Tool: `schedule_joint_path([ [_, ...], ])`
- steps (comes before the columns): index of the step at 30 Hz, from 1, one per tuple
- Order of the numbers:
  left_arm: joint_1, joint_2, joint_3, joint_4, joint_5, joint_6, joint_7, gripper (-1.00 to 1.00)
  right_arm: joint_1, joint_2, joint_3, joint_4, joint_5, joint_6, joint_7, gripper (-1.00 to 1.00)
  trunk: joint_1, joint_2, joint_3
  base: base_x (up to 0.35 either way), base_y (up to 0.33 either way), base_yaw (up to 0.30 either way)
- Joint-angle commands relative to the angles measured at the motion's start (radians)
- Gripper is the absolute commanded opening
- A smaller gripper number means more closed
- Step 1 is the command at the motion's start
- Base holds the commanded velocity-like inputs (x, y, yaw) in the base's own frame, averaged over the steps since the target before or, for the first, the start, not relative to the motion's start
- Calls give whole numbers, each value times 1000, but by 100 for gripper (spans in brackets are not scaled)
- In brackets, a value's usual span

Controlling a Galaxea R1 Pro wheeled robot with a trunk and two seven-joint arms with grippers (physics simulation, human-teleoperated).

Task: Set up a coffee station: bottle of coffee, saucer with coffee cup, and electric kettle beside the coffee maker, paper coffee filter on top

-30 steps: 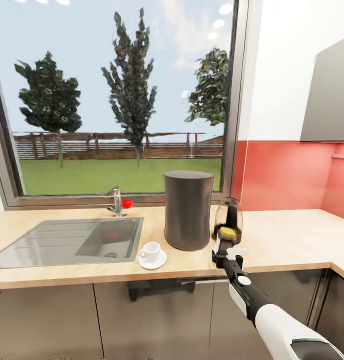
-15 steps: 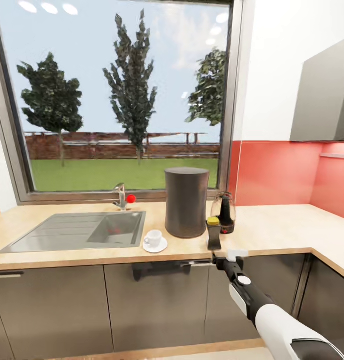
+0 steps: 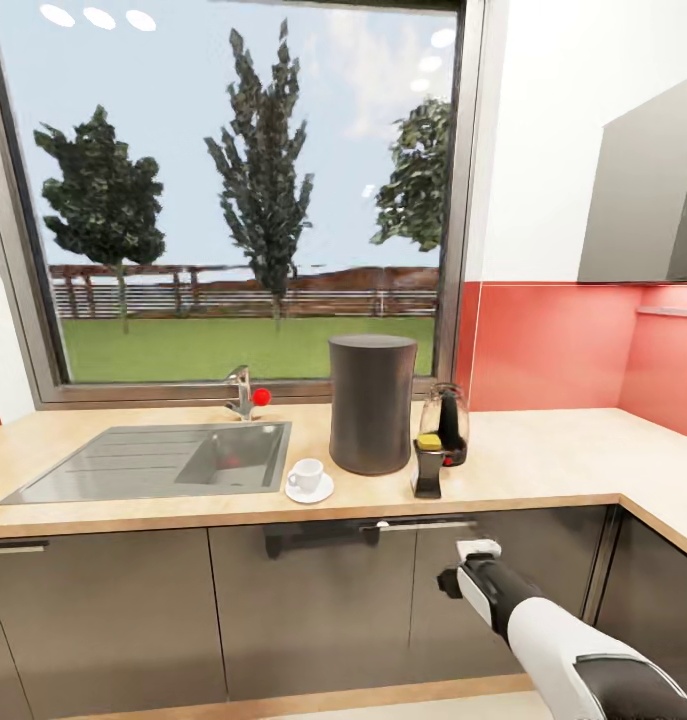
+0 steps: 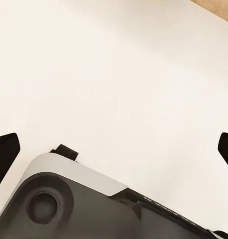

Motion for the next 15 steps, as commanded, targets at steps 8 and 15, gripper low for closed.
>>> schedule_joint_path([
  [8,-1,0,0,1,1,-3,0,100,5,14,30,181,52,-20,-7,100,0,-1,-1,0,0,0],
  [15,-1,-1,0,1,0,-1,0,100,74,27,42,228,105,-134,24,100,0,-1,-1,0,0,0],
])
